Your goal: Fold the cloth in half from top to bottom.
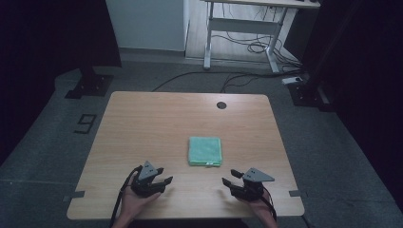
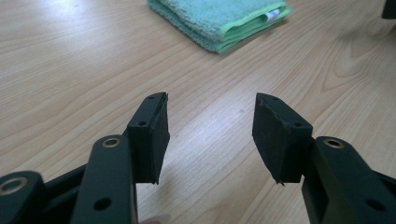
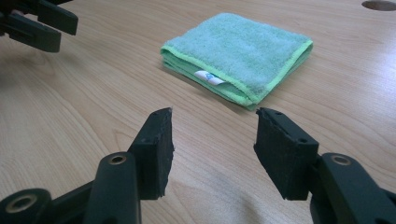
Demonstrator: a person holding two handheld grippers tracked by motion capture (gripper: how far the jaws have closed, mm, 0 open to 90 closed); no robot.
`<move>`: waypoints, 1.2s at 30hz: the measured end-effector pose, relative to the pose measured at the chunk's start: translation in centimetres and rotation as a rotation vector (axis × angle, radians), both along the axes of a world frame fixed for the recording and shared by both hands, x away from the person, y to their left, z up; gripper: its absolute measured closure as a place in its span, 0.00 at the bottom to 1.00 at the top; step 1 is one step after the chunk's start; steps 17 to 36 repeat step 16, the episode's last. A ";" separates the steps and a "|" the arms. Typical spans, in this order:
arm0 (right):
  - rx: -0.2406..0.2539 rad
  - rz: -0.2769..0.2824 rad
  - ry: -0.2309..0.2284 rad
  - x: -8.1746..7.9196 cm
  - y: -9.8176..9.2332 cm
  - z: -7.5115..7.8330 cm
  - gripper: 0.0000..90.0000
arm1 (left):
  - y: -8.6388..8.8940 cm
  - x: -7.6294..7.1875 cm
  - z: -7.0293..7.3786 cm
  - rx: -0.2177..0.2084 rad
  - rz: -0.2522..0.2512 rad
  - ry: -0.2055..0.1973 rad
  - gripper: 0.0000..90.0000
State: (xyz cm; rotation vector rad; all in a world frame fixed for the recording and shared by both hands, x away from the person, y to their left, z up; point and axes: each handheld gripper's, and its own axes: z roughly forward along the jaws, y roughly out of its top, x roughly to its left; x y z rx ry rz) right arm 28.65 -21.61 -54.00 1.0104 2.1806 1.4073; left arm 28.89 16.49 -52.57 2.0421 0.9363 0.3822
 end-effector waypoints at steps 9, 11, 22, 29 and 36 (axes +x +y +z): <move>0.011 -0.015 -0.008 -0.7 -1.0 -0.1 0.50 | 0.6 -0.3 -0.1 -0.007 0.006 -0.009 0.50; 0.015 -0.015 -0.008 -0.9 -1.1 -0.2 0.48 | 0.6 -0.4 -0.1 -0.003 0.004 -0.009 0.49; 0.014 -0.024 -0.007 -0.8 -1.3 -0.1 0.43 | 0.7 -0.4 -0.2 0.004 0.004 -0.005 0.46; 0.014 -0.024 -0.007 -0.8 -1.3 -0.1 0.43 | 0.7 -0.4 -0.2 0.004 0.004 -0.005 0.46; 0.014 -0.024 -0.007 -0.8 -1.3 -0.1 0.43 | 0.7 -0.4 -0.2 0.004 0.004 -0.005 0.46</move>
